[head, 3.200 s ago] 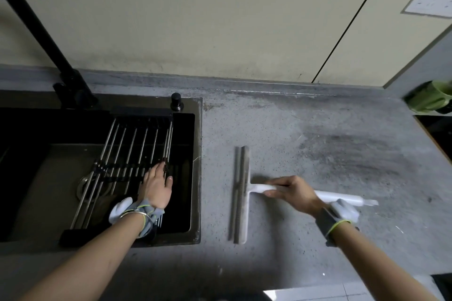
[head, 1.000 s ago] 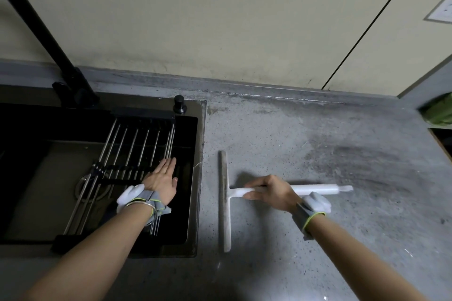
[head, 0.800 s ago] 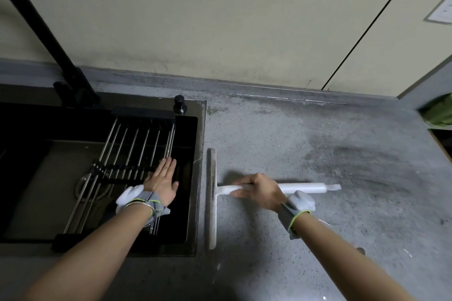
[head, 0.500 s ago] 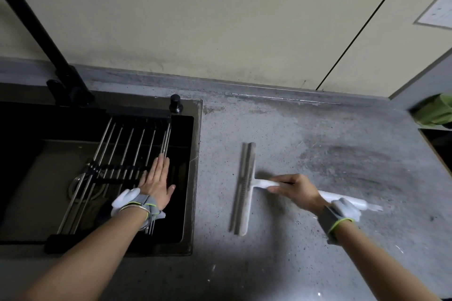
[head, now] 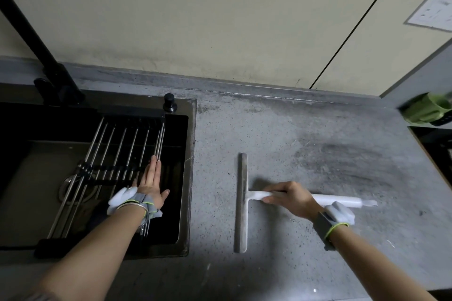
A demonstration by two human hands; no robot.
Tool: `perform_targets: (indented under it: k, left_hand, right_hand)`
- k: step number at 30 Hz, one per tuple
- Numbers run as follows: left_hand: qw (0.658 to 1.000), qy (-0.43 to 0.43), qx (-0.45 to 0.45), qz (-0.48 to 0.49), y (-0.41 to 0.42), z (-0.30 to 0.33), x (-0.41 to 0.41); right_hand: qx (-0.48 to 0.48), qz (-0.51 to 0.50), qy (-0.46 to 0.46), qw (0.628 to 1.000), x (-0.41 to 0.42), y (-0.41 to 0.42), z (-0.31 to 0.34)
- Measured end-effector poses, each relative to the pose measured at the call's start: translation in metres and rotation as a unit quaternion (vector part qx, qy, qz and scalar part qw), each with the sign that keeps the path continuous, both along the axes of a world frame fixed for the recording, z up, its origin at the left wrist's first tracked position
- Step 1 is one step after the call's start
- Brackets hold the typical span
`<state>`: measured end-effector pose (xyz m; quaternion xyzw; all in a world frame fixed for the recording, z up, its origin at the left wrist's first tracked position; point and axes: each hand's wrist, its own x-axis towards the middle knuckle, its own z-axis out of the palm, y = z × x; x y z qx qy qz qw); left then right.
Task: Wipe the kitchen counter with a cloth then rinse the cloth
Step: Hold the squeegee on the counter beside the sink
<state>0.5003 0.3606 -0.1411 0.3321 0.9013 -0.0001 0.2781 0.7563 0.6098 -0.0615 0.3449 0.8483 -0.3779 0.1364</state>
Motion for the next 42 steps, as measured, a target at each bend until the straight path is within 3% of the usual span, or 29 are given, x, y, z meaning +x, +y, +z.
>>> perform_targets:
  k: [14, 20, 28, 42]
  left_hand:
    - [0.997, -0.034, 0.058, 0.037, 0.001, 0.004, 0.000]
    - [0.998, -0.022, 0.052, 0.036, 0.000, 0.008, 0.002]
    - [0.998, -0.042, 0.035, 0.026, -0.002, 0.010, 0.000]
    - [0.998, -0.052, 0.025, 0.013, -0.001, 0.013, -0.001]
  right_hand:
    - [-0.028, 0.040, 0.029, 0.998, -0.070, -0.070, -0.010]
    - [-0.097, -0.033, 0.060, 0.993, -0.040, -0.038, 0.004]
    - [-0.036, -0.098, 0.029, 0.994, 0.028, 0.023, 0.013]
    - [-0.063, -0.013, 0.012, 0.998, -0.023, -0.024, -0.017]
